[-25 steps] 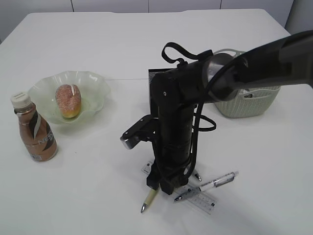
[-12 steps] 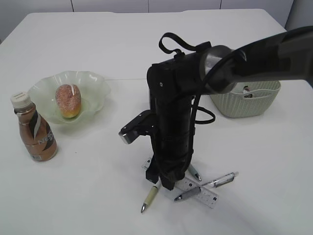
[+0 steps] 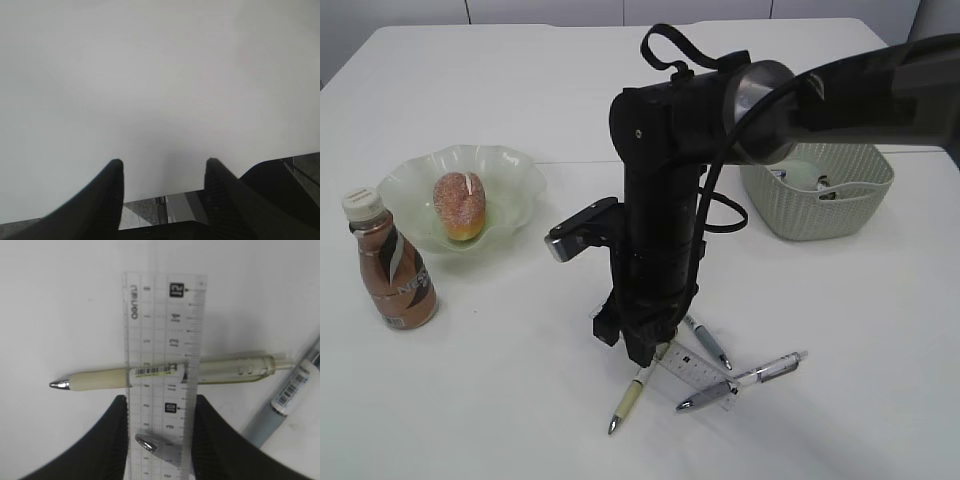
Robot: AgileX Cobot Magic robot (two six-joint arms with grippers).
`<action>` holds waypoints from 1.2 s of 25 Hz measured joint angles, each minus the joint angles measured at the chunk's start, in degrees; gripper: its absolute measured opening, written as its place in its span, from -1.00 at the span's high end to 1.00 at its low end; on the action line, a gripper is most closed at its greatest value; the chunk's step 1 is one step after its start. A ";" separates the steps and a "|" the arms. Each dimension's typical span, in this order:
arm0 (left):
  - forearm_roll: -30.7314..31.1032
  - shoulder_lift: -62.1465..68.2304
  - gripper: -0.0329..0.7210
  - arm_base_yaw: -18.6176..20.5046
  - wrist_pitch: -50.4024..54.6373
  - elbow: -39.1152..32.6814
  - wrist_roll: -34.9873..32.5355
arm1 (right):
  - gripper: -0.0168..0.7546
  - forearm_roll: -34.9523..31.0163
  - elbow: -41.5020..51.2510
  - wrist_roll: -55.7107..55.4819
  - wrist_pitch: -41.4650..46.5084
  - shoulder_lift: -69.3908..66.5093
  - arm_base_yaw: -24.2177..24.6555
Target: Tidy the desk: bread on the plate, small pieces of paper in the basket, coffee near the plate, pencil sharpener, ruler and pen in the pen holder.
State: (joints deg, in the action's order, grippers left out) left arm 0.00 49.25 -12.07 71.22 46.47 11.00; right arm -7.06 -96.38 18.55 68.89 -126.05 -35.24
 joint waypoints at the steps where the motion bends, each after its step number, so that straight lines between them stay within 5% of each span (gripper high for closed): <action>1: 0.00 0.00 -0.09 0.00 0.00 0.00 0.00 | 0.23 -0.22 0.00 0.00 0.00 0.00 0.00; 18: 0.00 0.00 -0.09 0.00 0.00 0.00 0.00 | 0.23 -4.53 0.00 -5.09 -6.96 11.42 0.00; 24: 0.00 0.00 -0.10 0.00 0.00 0.00 0.00 | 0.23 -1.99 6.30 -5.97 -16.97 17.60 0.00; 30: 0.00 0.00 -0.09 0.00 0.00 0.00 0.00 | 0.23 -0.84 21.23 -6.22 -35.88 24.07 0.00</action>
State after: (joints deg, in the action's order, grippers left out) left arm 0.00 49.25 -12.07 71.22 46.47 11.00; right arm -7.90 -75.15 12.33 33.01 -101.98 -35.24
